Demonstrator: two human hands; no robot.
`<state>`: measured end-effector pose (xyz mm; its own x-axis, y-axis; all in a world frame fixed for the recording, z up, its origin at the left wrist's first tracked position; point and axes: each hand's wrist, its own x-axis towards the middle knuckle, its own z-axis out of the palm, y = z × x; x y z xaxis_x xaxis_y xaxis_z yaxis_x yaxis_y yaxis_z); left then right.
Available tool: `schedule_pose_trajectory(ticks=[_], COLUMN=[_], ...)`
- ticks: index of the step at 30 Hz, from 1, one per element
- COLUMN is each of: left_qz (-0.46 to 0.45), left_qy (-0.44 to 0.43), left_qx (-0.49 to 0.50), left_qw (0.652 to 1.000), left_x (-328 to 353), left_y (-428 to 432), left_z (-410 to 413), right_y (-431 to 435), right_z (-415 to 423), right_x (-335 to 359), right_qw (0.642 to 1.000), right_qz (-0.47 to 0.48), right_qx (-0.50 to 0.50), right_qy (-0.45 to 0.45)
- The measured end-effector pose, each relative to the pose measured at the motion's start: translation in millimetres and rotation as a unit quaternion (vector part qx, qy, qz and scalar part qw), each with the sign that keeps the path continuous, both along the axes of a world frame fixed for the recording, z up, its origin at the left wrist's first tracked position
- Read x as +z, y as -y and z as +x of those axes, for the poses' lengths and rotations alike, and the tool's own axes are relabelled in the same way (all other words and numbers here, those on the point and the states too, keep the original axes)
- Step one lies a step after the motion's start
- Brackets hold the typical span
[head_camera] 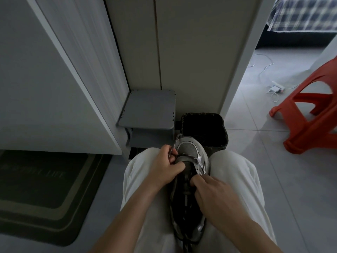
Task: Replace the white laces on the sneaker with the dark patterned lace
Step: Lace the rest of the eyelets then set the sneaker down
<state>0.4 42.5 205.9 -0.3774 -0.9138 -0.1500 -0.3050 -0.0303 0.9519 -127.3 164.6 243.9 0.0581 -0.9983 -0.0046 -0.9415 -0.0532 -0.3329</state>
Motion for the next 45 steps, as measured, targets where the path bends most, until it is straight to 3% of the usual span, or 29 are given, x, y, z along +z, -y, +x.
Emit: schedule_pose_trajectory(ticks=[3,5,10,13,17,20,23,25,30,35,37,40,42,45], left_qz=[0.018,0.088,0.254,0.292,0.314,0.288,0.178,0.119,0.139,0.154,0.134,0.055,0.003,-0.062], left_qy=[-0.035,-0.108,-0.402,-0.444,-0.437,-0.416,-0.31,-0.244,-0.289,-0.317,-0.292,-0.182,-0.126,-0.036], left_qx=[0.02,0.063,0.108,0.054,0.023,0.014,0.032,0.037,0.062,0.079,0.086,0.06,0.077,0.146], left_qw=[0.999,0.988,0.873,0.845,0.842,0.862,0.933,0.962,0.945,0.933,0.943,0.98,0.989,0.987], left_x=[6.6,14.1,45.1,57.2,58.3,55.9,51.1,47.1,48.8,49.1,47.0,42.5,36.7,28.0], left_y=[-5.6,-6.6,-4.7,-8.7,-21.0,-23.9,-26.1,-27.4,-28.3,-26.0,-26.2,-28.2,-24.2,-9.4], left_z=[0.5,2.6,14.9,12.6,1.3,-2.9,0.5,5.4,6.3,7.5,10.9,15.8,21.1,35.3], right_y=[-3.3,-2.5,5.4,19.2,43.8,47.9,46.4,45.5,44.0,44.5,45.8,48.9,49.5,45.7], right_z=[-1.4,-0.9,-0.5,-0.8,6.3,12.8,9.7,6.0,11.3,10.0,9.5,8.4,7.4,7.7], right_x=[-1.5,-3.2,0.0,11.0,26.6,28.7,24.1,20.4,12.6,6.0,6.0,4.2,2.9,0.1], right_qw=[1.0,1.0,0.997,0.97,0.967,0.968,0.96,0.955,0.979,0.966,0.957,0.946,0.961,0.992], right_qz=[0.011,0.01,-0.031,-0.107,-0.093,-0.115,-0.147,-0.139,-0.062,-0.116,-0.115,-0.099,-0.075,-0.004], right_qx=[-0.002,0.003,-0.017,-0.094,-0.07,-0.046,-0.075,-0.099,-0.078,-0.073,-0.082,-0.1,-0.095,-0.084], right_qy=[-0.002,0.005,0.075,0.195,0.226,0.22,0.226,0.241,0.178,0.22,0.255,0.291,0.248,0.09])
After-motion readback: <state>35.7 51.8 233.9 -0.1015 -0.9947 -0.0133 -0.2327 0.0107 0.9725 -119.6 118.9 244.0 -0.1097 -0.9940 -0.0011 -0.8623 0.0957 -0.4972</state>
